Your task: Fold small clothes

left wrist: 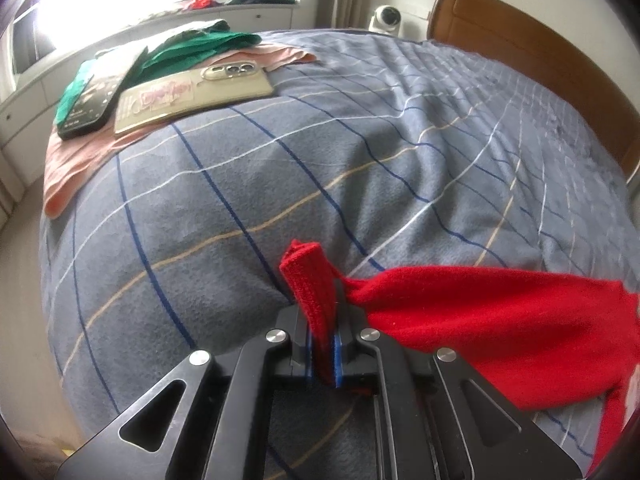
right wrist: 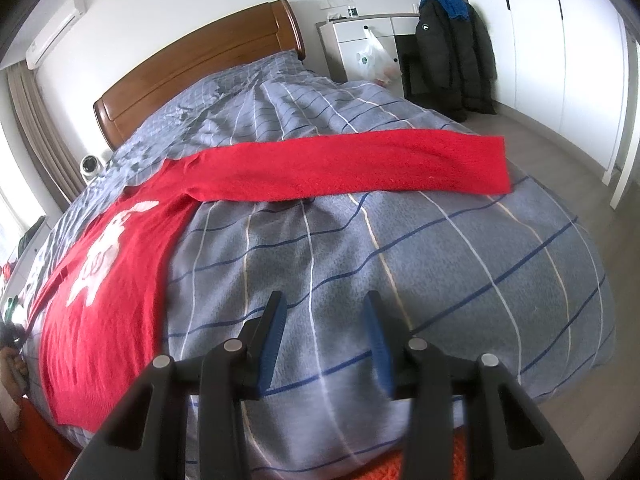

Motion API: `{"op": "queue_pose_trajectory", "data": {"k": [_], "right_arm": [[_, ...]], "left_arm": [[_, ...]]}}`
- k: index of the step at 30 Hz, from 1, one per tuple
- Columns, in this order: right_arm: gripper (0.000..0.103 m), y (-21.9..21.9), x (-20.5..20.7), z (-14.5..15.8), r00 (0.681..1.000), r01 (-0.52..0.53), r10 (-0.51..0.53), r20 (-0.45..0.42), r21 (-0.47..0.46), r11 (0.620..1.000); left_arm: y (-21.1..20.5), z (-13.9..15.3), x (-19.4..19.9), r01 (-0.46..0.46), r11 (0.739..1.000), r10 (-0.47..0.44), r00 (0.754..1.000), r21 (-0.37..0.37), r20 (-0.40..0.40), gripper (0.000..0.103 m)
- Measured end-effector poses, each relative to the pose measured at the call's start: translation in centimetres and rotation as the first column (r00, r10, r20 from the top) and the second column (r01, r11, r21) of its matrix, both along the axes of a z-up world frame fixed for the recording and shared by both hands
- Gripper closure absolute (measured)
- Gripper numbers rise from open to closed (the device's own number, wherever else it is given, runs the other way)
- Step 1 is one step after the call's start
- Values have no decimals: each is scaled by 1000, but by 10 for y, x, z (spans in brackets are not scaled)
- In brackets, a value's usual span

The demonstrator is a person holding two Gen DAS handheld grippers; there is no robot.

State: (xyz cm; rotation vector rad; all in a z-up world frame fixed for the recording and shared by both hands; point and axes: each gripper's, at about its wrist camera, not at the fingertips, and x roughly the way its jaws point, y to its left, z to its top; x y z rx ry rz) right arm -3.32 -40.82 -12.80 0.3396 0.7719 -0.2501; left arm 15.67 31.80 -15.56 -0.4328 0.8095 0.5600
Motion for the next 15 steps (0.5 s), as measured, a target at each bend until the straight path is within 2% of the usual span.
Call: {"op": "queue_pose_trajectory", "data": {"k": [3, 5, 8, 10, 12, 13, 15], "right_arm": [[63, -1, -2, 1, 1000, 15, -15, 1, -2, 1000], [63, -2, -4, 2, 1000, 29, -29, -3, -10, 1000], [63, -2, -5, 6, 998, 62, -63, -11, -48, 997], [60, -1, -8, 10, 995, 99, -100, -16, -78, 992], [53, 0, -13, 15, 989, 146, -148, -13, -99, 984], [48, 1, -16, 17, 985, 169, -172, -12, -107, 980], [44, 0, -23, 21, 974, 224, -226, -9, -117, 968]], "left_arm": [[3, 0, -3, -7, 1000, 7, 1000, -29, 17, 94], [0, 1, -5, -8, 1000, 9, 1000, -19, 19, 93], [-9, 9, -15, -12, 1000, 12, 999, -7, 37, 83], [-15, 16, -23, -5, 1000, 5, 998, 1, 58, 56], [-21, 27, -32, -3, 999, 0, 995, 35, 95, 39], [-25, 33, -36, -6, 998, -3, 993, 70, 121, 34], [-30, 42, -40, 7, 993, -26, 988, 121, 153, 31]]}}
